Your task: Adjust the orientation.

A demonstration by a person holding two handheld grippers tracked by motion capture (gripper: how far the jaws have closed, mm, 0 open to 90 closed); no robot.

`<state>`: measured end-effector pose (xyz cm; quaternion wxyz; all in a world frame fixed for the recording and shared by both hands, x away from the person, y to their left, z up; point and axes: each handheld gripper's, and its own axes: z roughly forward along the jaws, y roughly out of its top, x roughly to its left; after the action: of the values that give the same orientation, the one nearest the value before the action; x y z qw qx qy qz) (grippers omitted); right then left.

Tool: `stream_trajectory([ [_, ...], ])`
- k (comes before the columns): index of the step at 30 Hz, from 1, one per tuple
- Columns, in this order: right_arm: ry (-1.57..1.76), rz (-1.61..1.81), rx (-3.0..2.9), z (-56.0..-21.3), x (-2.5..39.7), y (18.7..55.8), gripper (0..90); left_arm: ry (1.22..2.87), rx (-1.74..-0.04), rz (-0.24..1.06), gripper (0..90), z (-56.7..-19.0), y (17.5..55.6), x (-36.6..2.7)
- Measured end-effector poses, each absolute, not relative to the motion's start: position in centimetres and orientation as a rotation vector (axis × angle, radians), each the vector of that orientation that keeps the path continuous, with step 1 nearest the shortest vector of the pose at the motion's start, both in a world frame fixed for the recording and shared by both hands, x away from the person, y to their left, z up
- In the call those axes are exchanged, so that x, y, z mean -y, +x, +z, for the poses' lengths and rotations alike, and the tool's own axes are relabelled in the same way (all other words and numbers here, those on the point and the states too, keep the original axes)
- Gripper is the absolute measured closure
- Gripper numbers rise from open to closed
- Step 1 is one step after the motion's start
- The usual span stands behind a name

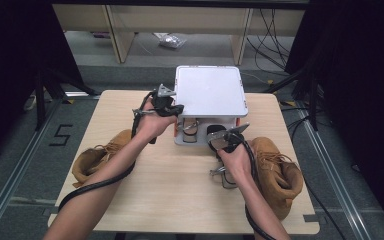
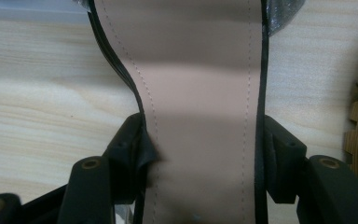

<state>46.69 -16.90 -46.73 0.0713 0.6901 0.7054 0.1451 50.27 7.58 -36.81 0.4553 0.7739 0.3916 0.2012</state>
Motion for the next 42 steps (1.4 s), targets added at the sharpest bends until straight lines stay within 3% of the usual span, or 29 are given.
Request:
stream_trajectory([
  [20,2.117,0.454,-2.065,-47.0,17.0,46.8,40.6,1.900,-0.969,0.498,89.6,-36.9,50.2,-7.6],
  [23,2.081,0.470,-2.083,-46.5,17.2,46.5,36.7,1.900,-0.970,0.497,89.6,-36.9,50.2,-7.6],
  [28,2.025,0.546,-2.110,-44.2,18.1,45.0,37.7,1.899,-0.972,0.500,89.6,-36.9,50.2,-7.5],
  [29,2.032,0.591,-2.082,-42.9,18.4,43.9,43.5,1.900,-0.972,0.503,89.6,-36.9,50.2,-7.5],
  [30,2.032,0.591,-2.082,-42.9,18.4,43.9,43.5,1.900,-0.972,0.503,89.6,-36.9,50.2,-7.5],
  [31,1.982,0.645,-2.099,-42.0,18.9,42.7,52.5,1.900,-0.970,0.507,89.6,-36.9,50.2,-7.5],
  [33,1.982,0.676,-2.094,-41.4,19.2,41.8,60.0,1.896,-0.971,0.509,89.6,-36.9,50.1,-7.5],
  [34,1.982,0.676,-2.094,-41.4,19.2,41.8,60.0,1.896,-0.971,0.509,89.6,-36.9,50.1,-7.5],
  [35,1.957,0.677,-2.124,-41.1,19.9,40.8,67.1,1.898,-0.971,0.504,89.6,-36.9,50.2,-7.5],
  [42,1.857,0.713,-2.194,-41.8,21.1,38.9,79.0,1.902,-0.971,0.497,89.6,-36.9,50.2,-7.6],
])
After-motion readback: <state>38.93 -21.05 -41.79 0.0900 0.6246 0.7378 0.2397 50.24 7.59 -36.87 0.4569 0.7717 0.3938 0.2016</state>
